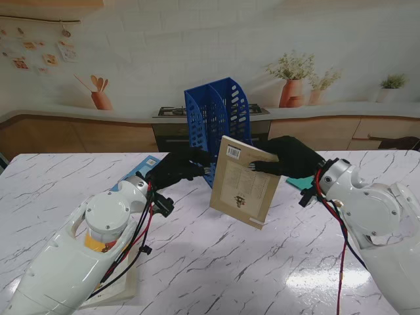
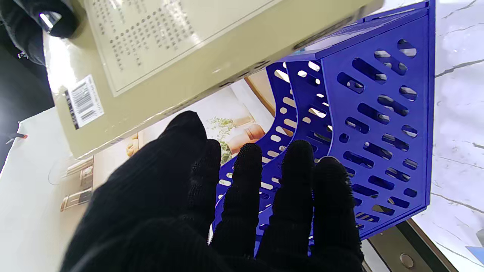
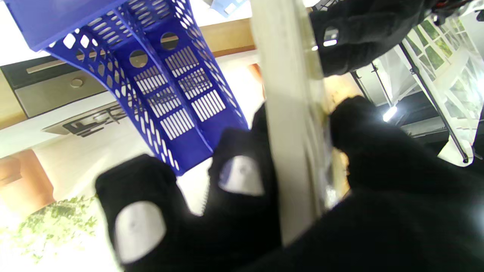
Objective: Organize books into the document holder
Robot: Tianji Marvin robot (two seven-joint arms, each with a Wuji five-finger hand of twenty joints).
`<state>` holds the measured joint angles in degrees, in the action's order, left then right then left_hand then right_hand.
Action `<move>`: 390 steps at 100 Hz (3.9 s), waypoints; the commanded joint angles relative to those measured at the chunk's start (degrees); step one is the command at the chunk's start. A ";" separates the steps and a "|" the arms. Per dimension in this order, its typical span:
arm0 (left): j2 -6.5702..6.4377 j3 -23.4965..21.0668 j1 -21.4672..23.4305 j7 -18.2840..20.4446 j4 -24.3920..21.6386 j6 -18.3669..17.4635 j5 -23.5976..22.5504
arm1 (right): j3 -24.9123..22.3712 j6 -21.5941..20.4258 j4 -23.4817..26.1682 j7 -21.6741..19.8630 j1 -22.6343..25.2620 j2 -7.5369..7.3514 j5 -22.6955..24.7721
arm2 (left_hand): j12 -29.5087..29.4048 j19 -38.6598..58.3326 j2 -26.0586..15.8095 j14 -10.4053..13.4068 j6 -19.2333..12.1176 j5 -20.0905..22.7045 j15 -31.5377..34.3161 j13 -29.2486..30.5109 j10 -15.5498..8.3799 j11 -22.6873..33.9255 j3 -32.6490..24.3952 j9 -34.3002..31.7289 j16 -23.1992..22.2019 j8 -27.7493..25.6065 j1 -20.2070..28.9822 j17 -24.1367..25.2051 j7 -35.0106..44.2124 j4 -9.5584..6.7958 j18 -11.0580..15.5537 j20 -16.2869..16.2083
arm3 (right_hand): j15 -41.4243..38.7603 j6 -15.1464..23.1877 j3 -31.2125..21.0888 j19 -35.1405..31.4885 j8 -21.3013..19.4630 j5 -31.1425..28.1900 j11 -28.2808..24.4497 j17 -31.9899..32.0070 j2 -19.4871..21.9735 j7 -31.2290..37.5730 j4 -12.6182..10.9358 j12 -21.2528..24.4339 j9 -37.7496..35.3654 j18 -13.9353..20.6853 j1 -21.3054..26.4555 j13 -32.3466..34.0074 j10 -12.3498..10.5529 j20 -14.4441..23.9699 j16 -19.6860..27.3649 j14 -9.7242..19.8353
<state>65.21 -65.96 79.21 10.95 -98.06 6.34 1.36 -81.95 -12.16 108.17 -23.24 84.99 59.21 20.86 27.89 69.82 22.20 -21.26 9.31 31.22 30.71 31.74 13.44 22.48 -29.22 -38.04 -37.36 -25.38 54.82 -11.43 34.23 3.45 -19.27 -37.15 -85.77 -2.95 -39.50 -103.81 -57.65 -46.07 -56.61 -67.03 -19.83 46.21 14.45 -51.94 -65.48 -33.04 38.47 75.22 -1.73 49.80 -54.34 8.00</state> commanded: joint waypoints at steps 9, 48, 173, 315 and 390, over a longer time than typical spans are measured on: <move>-0.29 -0.53 1.11 1.30 0.85 -0.83 -0.34 | -1.13 1.72 2.52 1.06 0.13 0.47 1.00 | -0.84 -3.06 -1.72 0.90 -0.10 -1.34 -1.96 -2.10 0.24 -1.02 1.96 2.17 1.04 0.44 -1.38 2.03 -1.21 -1.64 -0.83 1.20 | -3.19 12.76 -6.66 -16.17 -3.59 -3.29 -0.82 -3.50 5.65 2.12 0.32 -1.19 -3.12 42.39 3.28 0.80 -1.06 1.11 -0.97 8.48; -0.85 -0.98 3.21 3.25 3.93 -0.69 -1.07 | -0.52 5.83 4.76 5.74 -2.20 1.44 6.66 | -1.00 -4.43 -2.00 0.88 0.06 -0.91 -2.59 -2.46 0.35 -1.22 2.83 2.32 1.21 0.18 -1.46 3.37 -1.99 -1.85 -1.00 2.04 | -2.39 13.03 -6.08 -16.17 -3.79 -3.00 -0.44 -3.19 5.91 1.83 0.18 -1.36 -2.90 40.10 3.53 0.84 -1.48 0.07 -0.44 8.65; -1.21 -2.57 5.39 5.01 7.35 2.00 -1.12 | 16.61 16.26 -15.29 16.72 -23.53 4.87 10.41 | -0.89 -4.65 -1.26 0.77 -0.04 -0.54 -2.40 -2.57 0.22 -0.70 2.82 2.08 1.15 -0.31 -0.63 4.16 -1.19 -1.27 -0.97 2.49 | -5.36 10.53 -6.60 -16.17 -3.68 -2.00 -2.53 -3.85 6.22 2.82 0.05 -1.29 -2.96 39.82 3.88 0.86 -1.07 5.92 -1.48 9.64; -1.27 -4.12 7.21 4.44 6.29 4.16 -2.14 | 32.13 18.32 -32.56 23.67 -29.97 9.13 3.35 | -0.90 -4.28 -1.33 0.67 0.39 -0.27 -2.01 -2.57 0.38 -0.52 3.30 2.21 1.10 -0.14 -0.21 4.28 -0.96 -1.22 -1.07 2.35 | -5.06 8.57 -3.50 -16.17 0.60 -0.39 -1.37 -3.85 5.81 3.89 -1.01 1.75 -2.78 39.44 5.77 0.83 -0.04 6.53 -1.38 9.36; -1.33 -3.95 7.45 4.10 6.22 3.59 -3.15 | 33.63 17.36 -35.76 23.57 -28.52 9.15 2.84 | -0.83 -3.49 -1.26 0.68 0.38 -0.11 -1.40 -1.97 0.38 -0.26 3.39 1.86 0.93 -0.16 -0.14 3.73 -0.77 -1.17 -1.29 1.94 | 4.76 10.67 -0.27 -12.70 8.87 2.59 4.29 -1.70 5.04 4.11 -2.36 9.09 0.51 31.45 5.98 0.85 1.23 -6.30 6.18 4.13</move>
<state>63.73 -70.21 86.32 14.82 -91.73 11.47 -1.15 -48.45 4.77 71.50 1.02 55.99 68.26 23.55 27.30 66.61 21.39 -21.26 9.38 31.22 28.66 30.39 13.85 21.44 -27.09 -37.36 -36.63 -25.37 54.27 -7.74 32.99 3.45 -19.78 -35.20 -82.80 -2.30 -37.19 -103.96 -50.85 -45.38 -53.54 -67.49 -19.83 47.14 14.46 -44.26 -65.41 -33.04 39.14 75.30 -1.89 45.13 -50.05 8.77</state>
